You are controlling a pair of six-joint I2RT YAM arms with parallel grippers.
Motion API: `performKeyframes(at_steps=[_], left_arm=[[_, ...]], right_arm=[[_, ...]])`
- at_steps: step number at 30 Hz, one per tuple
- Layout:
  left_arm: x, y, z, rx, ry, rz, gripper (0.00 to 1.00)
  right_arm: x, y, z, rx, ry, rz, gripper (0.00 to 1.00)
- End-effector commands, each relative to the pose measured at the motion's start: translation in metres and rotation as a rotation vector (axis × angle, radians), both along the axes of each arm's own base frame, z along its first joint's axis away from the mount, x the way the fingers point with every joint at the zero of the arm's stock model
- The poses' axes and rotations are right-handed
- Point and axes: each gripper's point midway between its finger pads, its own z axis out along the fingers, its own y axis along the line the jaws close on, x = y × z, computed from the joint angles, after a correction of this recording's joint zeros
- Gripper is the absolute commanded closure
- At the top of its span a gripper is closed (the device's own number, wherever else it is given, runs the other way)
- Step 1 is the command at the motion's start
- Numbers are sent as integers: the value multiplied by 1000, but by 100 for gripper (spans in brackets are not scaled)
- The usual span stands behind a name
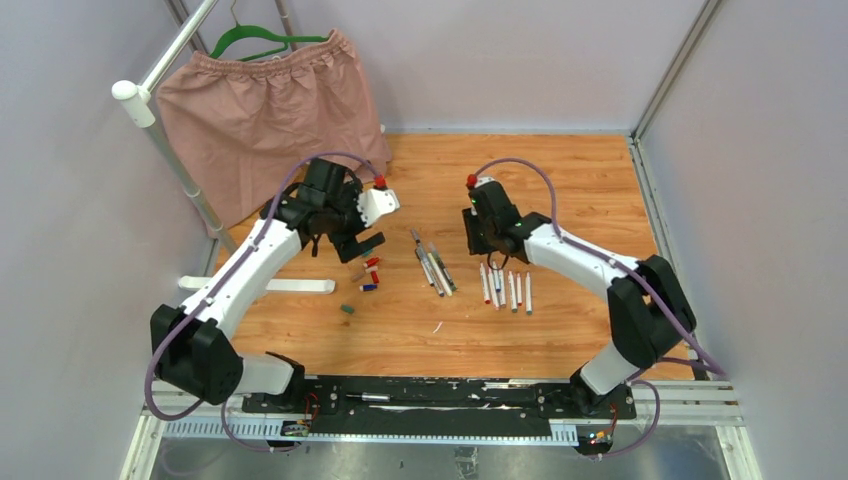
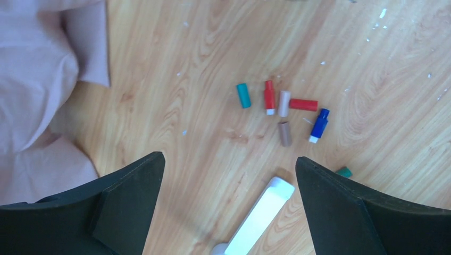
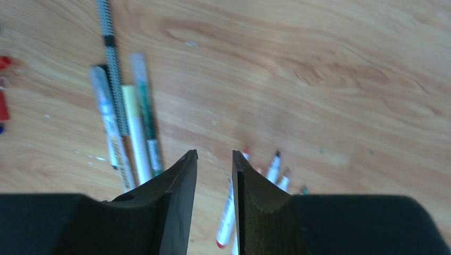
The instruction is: Open the pen caps
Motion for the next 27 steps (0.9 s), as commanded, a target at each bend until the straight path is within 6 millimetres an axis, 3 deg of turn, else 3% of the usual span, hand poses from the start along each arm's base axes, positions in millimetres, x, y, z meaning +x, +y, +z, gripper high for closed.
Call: performKeyframes(at_steps=[1, 7, 14, 19, 23, 27], left_arm=[[-14, 16, 14, -47, 63, 31, 0], [-36, 38, -4, 12, 94, 18, 0], [-49, 45, -9, 6, 120, 40, 0], [-51, 42, -9, -16, 130, 44, 0], [-51, 42, -10, -14, 133, 48, 0], [-50, 44, -10, -8, 131, 53, 0]], right_arm=[[-5, 41, -10, -15, 48, 158, 65], [-2, 72, -37, -46, 100, 237, 65], [1, 77, -57, -67, 139, 237, 69], [-9, 82, -68, -49, 176, 259, 69], [-10, 79, -67, -53, 165, 241, 68], [0, 69, -49, -74, 95, 176, 67]])
